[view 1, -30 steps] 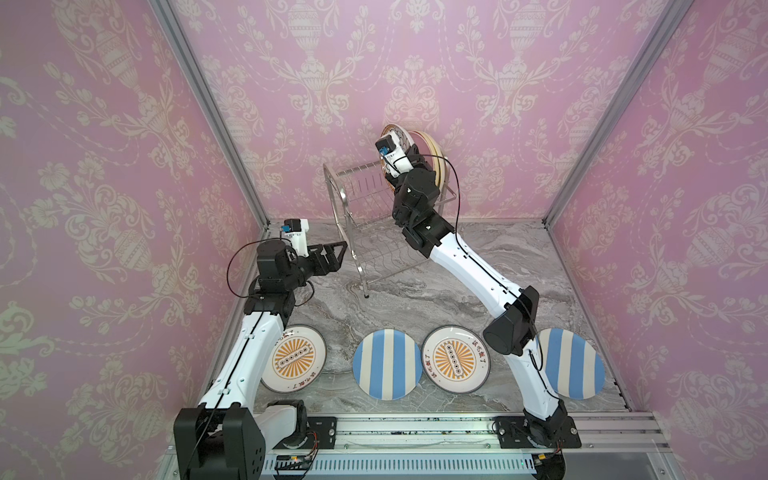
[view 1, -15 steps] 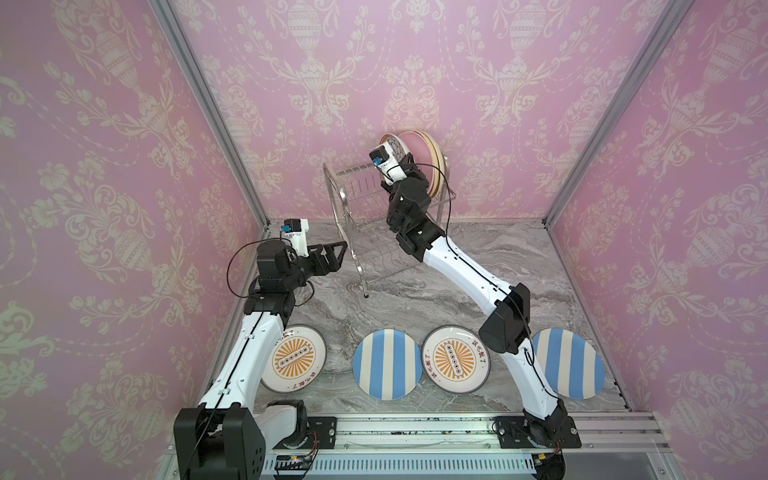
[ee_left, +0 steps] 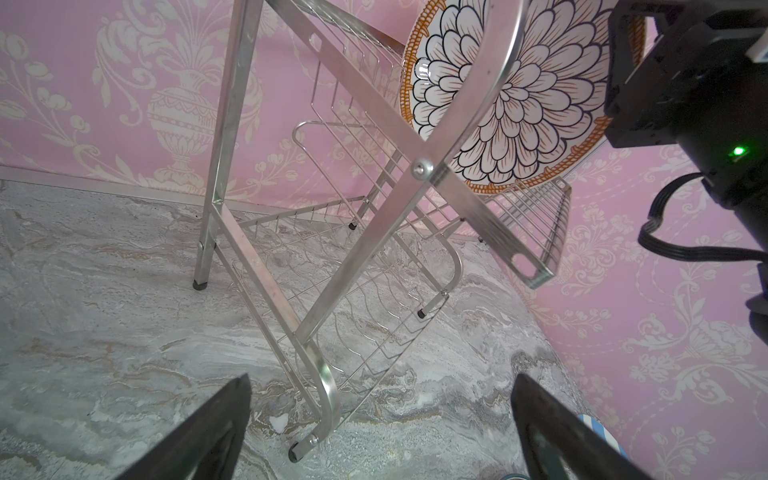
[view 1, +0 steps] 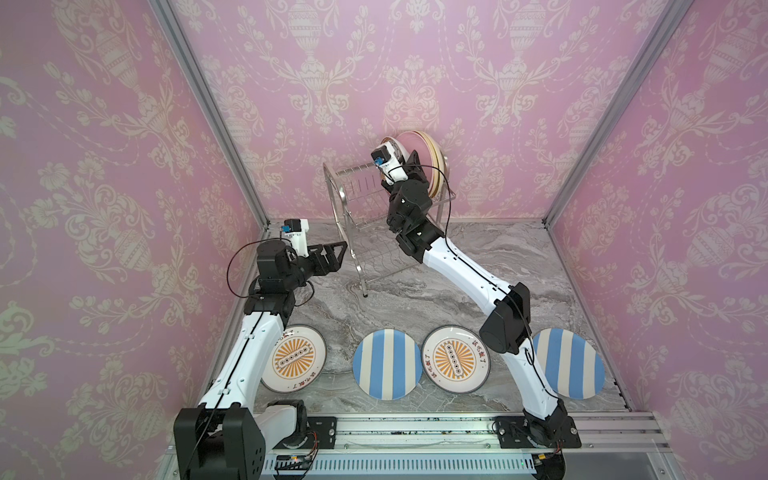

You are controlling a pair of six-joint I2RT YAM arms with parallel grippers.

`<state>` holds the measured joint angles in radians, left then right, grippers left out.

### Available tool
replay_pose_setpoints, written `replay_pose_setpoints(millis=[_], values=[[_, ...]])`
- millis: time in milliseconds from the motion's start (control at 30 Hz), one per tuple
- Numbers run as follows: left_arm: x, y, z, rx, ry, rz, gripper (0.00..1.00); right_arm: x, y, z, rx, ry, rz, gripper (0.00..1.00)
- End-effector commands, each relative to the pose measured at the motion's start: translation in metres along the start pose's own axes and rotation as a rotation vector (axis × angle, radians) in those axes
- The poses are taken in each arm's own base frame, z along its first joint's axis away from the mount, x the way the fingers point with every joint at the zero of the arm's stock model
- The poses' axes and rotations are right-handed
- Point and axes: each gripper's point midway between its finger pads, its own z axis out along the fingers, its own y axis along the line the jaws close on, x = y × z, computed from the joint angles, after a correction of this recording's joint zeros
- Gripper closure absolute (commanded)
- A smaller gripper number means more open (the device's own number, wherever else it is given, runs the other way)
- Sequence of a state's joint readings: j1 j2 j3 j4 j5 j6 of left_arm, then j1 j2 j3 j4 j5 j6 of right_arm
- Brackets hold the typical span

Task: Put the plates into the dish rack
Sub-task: 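Lower the flower plate into the upper slots against the pink plate, then open the right gripper and withdraw it toward the striped plate nearest it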

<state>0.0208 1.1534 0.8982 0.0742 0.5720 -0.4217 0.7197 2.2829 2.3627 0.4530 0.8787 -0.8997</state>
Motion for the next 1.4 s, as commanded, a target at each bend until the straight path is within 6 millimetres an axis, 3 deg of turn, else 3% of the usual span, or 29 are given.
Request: replay_pose_setpoints(millis=[0, 67, 233, 433, 667, 800, 933, 1000, 1100, 1267, 1367], values=[[0.003, -0.007, -0.002, 0.024, 0.005, -0.008, 0.01, -0.03, -0.041, -0.004, 0.04, -0.044, 0.094, 0.57], [0.004, -0.006, -0.002, 0.017, 0.006, -0.008, 0.01, -0.033, -0.042, -0.007, 0.031, -0.043, 0.098, 0.49], [0.005, -0.002, -0.002, -0.009, 0.014, -0.004, 0.01, -0.038, -0.047, -0.013, -0.006, -0.022, 0.111, 0.39], [0.0, -0.006, -0.008, -0.016, 0.002, 0.01, 0.01, -0.03, -0.05, -0.027, -0.112, 0.063, 0.169, 0.26], [-0.002, -0.004, -0.009, -0.036, 0.002, 0.014, 0.01, -0.03, -0.06, -0.052, -0.214, 0.115, 0.183, 0.18], [-0.003, -0.003, -0.01, -0.055, 0.004, 0.035, 0.01, -0.033, -0.085, -0.077, -0.276, 0.118, 0.238, 0.17], [-0.004, -0.004, -0.007, -0.064, 0.008, 0.041, 0.01, -0.023, -0.12, -0.109, -0.356, 0.139, 0.346, 0.17], [-0.002, -0.007, -0.004, -0.063, 0.015, 0.046, 0.01, -0.006, -0.135, -0.127, -0.383, 0.176, 0.393, 0.15], [0.006, -0.011, 0.0, -0.073, 0.038, 0.064, 0.01, 0.043, -0.154, -0.155, -0.438, 0.313, 0.465, 0.14], [0.029, -0.018, 0.007, -0.059, 0.105, 0.075, 0.01, 0.162, -0.185, -0.208, -0.424, 0.644, 0.581, 0.17], [0.048, -0.02, 0.01, -0.05, 0.144, 0.068, 0.01, 0.212, -0.196, -0.243, -0.391, 0.787, 0.623, 0.17]])
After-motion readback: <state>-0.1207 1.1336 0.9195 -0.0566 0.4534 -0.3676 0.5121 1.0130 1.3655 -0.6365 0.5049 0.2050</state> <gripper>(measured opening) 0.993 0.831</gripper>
